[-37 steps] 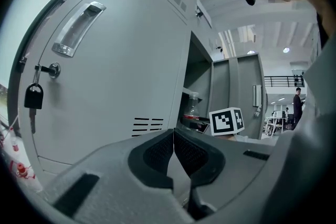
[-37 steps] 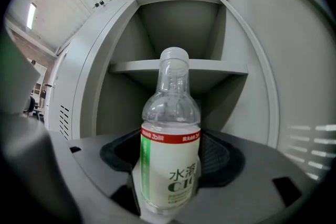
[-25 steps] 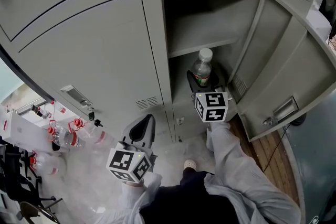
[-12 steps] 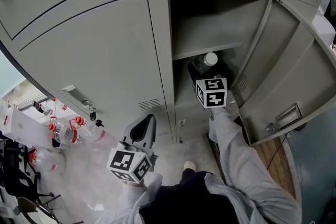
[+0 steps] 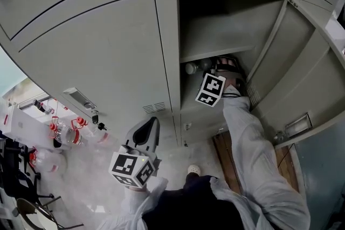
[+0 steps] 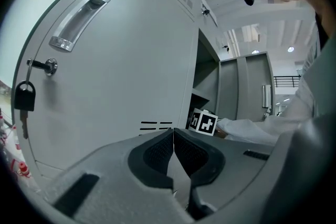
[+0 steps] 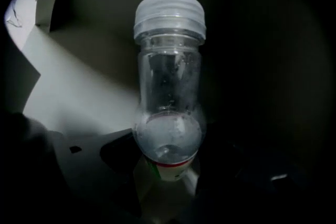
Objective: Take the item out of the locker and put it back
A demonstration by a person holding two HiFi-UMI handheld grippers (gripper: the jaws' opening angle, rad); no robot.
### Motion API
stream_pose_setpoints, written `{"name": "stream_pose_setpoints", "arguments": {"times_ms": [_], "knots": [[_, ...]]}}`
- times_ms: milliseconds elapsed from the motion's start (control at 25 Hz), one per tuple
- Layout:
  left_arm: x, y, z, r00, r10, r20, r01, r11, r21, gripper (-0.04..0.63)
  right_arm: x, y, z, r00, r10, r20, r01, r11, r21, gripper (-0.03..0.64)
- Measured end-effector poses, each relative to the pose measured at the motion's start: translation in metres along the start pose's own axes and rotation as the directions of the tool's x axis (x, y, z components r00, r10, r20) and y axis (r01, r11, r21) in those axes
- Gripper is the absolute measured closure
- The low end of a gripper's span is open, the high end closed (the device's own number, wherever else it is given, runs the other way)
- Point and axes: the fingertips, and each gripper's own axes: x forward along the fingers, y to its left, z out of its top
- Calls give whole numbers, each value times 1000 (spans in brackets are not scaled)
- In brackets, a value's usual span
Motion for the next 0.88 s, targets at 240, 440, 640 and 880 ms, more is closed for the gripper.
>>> {"name": "stream_pose_setpoints", "arguments": {"times_ms": [240,440,640,880], "knots": [[1,2,0,1000,10,-1,-10,1000,-1,586,14,3,-2,998,57,-40,-61,993,-103,305],[2,4,-1,1000,14,-1,-14,1000,-6,586,13,8,4,995,96,-2,-96,994,-49,304],[3,3,0,1000,9,0,-9,1000,-5,586,10,6,7,997,73,21,-72,997,-37,299],[1,0,1,1000,-6,-1,6,1000,0,586,2,2,8,998,52,39,-53,999,6,299]]}}
